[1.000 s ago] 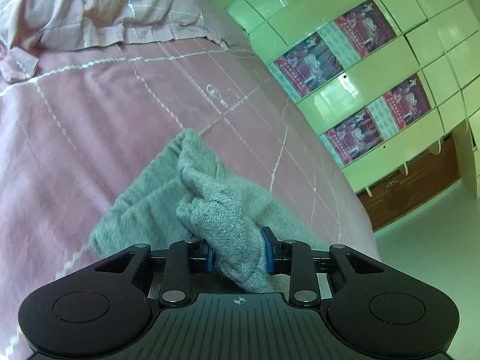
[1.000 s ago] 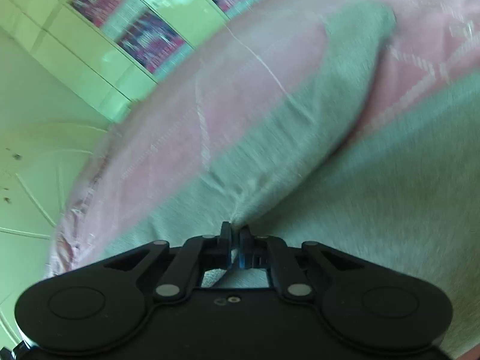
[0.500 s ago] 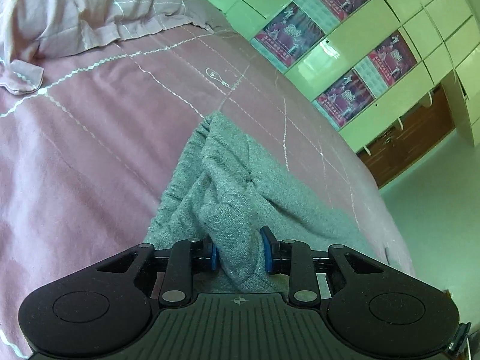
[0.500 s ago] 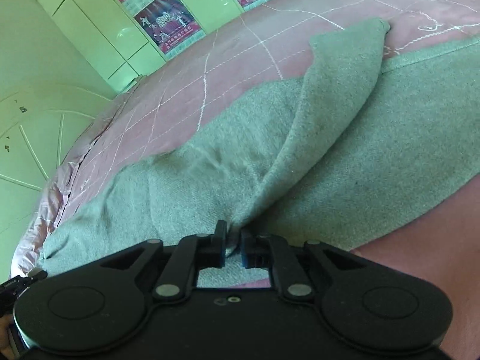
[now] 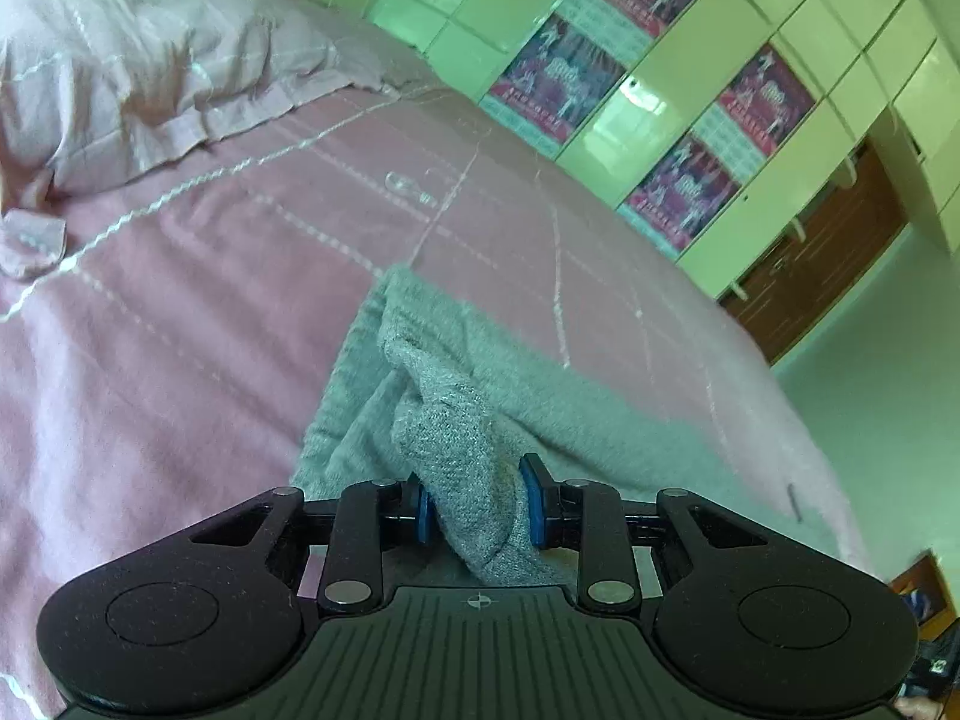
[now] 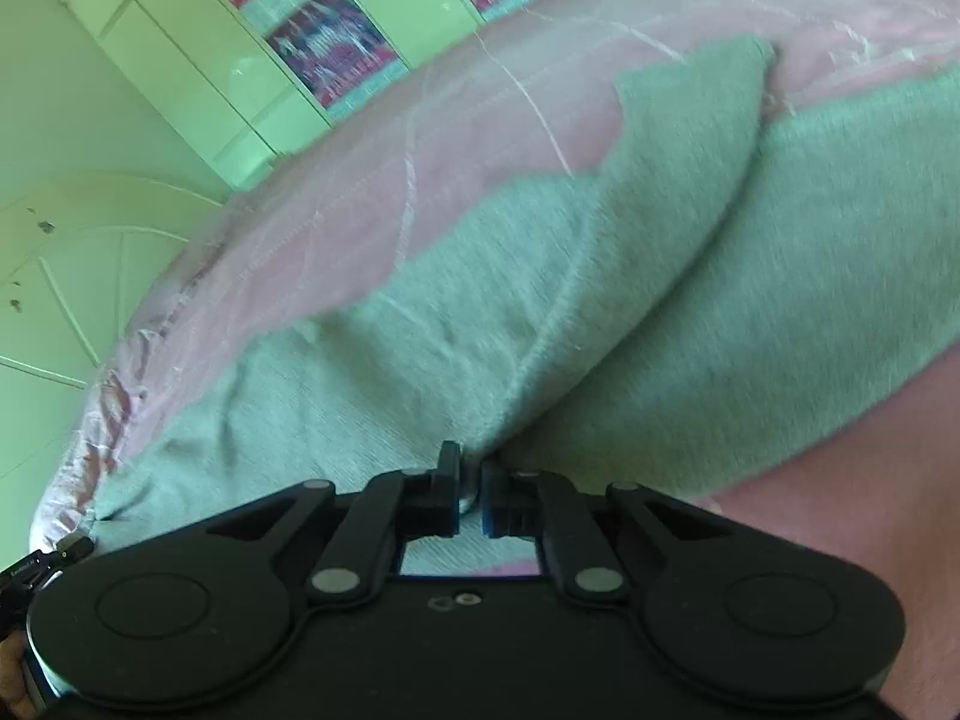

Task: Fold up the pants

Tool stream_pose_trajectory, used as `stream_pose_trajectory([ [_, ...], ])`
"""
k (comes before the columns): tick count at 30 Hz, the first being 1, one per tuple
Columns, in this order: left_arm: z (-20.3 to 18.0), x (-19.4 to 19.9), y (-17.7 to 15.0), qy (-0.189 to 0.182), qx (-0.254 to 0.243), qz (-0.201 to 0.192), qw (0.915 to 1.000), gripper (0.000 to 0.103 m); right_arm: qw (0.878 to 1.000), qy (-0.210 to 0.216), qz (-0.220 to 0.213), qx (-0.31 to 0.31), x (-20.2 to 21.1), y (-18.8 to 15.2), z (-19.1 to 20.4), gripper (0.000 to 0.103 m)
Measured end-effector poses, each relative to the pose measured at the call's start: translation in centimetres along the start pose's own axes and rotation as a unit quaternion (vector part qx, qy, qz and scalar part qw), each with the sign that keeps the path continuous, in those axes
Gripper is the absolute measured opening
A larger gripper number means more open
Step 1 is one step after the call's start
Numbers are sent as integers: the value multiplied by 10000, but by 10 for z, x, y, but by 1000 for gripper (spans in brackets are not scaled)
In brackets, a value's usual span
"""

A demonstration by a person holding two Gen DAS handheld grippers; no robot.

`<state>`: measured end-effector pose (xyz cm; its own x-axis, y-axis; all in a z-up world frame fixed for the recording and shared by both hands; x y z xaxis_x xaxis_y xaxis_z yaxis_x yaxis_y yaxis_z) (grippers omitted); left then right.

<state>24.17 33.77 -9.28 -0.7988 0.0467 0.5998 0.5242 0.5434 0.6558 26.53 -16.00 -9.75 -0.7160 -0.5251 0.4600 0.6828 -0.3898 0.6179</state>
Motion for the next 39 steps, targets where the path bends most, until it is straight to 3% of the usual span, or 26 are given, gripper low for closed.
stream_pose_trajectory([
  [3,-4,10,13,-8,-116,-389,9992,30,9989,312,-342,76,14,11,15,0],
  [4,2,4,12,129,-115,-318,9993,30,9990,337,-274,49,11,8,14,0],
  [6,13,-16,-5,399,-203,222,9988,30,9998,-63,183,81,-6,-9,0,0],
  [7,16,-19,-13,389,-218,298,9986,30,9994,-149,316,-28,-12,-15,-9,0],
  [9,16,-11,-17,363,-208,194,9989,30,9991,87,115,-401,-6,-17,-20,0],
  [13,11,-2,-18,476,-342,72,9983,39,9994,57,79,-331,-6,-16,-17,4],
  [14,10,2,-17,536,-282,43,9982,43,9993,79,69,-357,-3,-14,-16,7],
  [16,7,15,-13,614,-154,-130,9979,64,9997,-21,-66,-244,8,-8,-13,24],
  [17,5,25,-11,750,-178,-271,9967,82,9997,-161,-171,-87,17,-4,-13,26],
  [18,1,35,-11,962,-260,-412,9942,90,9991,-296,-295,75,27,2,-14,30],
  [22,-35,65,-24,1273,-803,-782,9855,90,9934,-673,-800,479,53,22,-17,30],
  [26,-92,48,-60,1605,-1860,-645,9672,93,9891,-939,-768,832,39,41,-17,30],
  [30,-128,28,-99,1913,-2127,-338,9576,96,9852,-1186,-612,1073,14,56,-17,29],
  [32,-135,21,-115,2182,-2340,-274,9470,102,9797,-1488,-480,1255,3,58,-22,30],
  [33,-136,18,-121,2279,-2433,-277,9424,103,9773,-1607,-365,1332,2,58,-28,24],
  [34,-137,16,-125,2315,-2501,-262,9398,103,9771,-1630,-272,1344,1,57,-32,0],
  [37,-132,18,-124,2210,-2352,-141,9464,103,9773,-1571,-352,1379,18,52,-34,0],
  [39,-133,17,-125,2149,-2369,-104,9474,103,9761,-1495,-641,1440,44,47,-27,0],
])
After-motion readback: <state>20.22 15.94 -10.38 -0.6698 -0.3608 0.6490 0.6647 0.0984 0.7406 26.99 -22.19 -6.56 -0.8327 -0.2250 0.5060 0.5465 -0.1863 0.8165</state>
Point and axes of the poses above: each gripper's, at about its wrist camera, not at the fingertips, and x roughly against the way its jaws point, z to its left, y to its top, the point moved 8 cm from there along -x, roughly the way its jaws point, and after that the axes turned 12 degrees about y, right-handed, at the moved point
